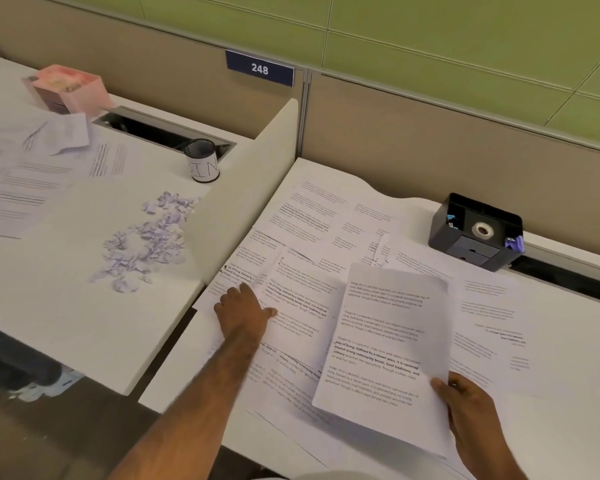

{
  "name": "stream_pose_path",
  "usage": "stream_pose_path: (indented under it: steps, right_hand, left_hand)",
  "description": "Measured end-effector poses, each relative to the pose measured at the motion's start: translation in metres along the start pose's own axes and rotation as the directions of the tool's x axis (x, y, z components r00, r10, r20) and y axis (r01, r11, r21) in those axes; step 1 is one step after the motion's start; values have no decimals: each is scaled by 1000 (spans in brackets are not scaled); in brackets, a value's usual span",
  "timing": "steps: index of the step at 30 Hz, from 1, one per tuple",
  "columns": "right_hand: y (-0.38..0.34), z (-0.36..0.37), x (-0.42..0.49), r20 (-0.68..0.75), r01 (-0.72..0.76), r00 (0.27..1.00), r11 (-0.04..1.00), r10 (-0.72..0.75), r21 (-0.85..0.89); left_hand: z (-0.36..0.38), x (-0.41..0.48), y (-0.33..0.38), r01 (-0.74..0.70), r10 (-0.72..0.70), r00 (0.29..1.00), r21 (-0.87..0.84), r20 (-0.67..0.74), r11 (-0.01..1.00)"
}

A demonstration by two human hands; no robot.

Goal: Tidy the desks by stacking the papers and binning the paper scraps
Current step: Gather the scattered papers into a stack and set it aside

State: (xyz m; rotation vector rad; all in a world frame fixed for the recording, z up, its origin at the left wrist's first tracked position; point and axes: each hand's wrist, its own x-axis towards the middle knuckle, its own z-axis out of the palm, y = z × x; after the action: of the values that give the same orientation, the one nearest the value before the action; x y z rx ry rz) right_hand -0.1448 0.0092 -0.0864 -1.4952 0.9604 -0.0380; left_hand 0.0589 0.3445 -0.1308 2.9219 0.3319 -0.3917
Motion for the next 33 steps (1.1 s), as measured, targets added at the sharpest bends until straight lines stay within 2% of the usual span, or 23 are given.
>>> stream_pose_path:
  steps: [7, 11, 15, 22, 27, 33]
  right_hand:
    - [0, 6, -5, -19, -2, 1000, 1000, 3, 26]
    - [0, 4, -3, -39, -5, 999, 1000, 6, 19]
    - [5, 1, -2, -53, 1, 999, 999, 1, 33]
    - [11, 3, 0, -54, 0, 999, 1000, 2, 30]
    - [22, -2, 7, -89, -17, 996, 998, 11, -67]
    - [31, -8, 9, -125, -33, 992, 996, 23, -80]
  left_hand:
    - [-4, 3, 2, -29, 42, 997, -218, 57, 976]
    - [-10, 6, -6, -25, 21, 1000, -506, -13, 862]
    - [-12, 11, -6, -11, 16, 1000, -659, 1, 752]
    - [-5, 6, 13, -21, 100, 992, -674, 79, 739]
    - [-3, 3, 17, -37, 192, 963, -614, 188, 788]
    - [-20, 8, 12, -143, 260, 957, -580, 125, 802]
